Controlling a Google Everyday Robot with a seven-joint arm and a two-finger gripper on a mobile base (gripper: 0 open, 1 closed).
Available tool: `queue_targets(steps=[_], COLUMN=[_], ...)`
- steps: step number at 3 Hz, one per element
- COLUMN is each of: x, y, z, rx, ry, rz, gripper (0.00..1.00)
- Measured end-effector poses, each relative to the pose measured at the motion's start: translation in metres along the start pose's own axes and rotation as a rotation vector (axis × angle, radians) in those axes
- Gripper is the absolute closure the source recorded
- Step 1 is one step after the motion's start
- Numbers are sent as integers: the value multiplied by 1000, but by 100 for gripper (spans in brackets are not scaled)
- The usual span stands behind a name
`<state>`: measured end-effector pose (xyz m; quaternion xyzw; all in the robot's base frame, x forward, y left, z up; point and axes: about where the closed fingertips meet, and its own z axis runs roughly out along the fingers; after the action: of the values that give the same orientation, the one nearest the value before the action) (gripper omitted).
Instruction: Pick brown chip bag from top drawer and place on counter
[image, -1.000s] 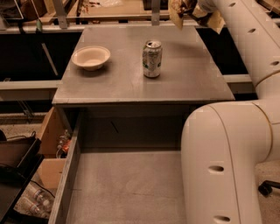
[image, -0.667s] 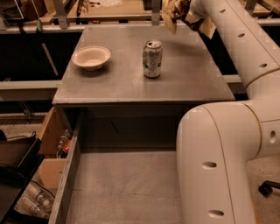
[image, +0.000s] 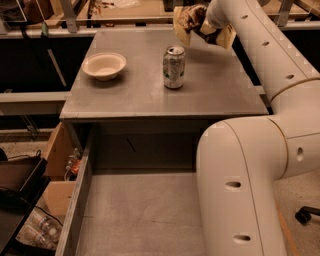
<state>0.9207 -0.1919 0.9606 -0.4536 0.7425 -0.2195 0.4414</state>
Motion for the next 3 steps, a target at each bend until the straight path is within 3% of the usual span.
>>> queue_targets(steps=[3], x=[1], y=[9], z=[9], rx=[-14], ry=[4], rz=[-2], gripper=[15])
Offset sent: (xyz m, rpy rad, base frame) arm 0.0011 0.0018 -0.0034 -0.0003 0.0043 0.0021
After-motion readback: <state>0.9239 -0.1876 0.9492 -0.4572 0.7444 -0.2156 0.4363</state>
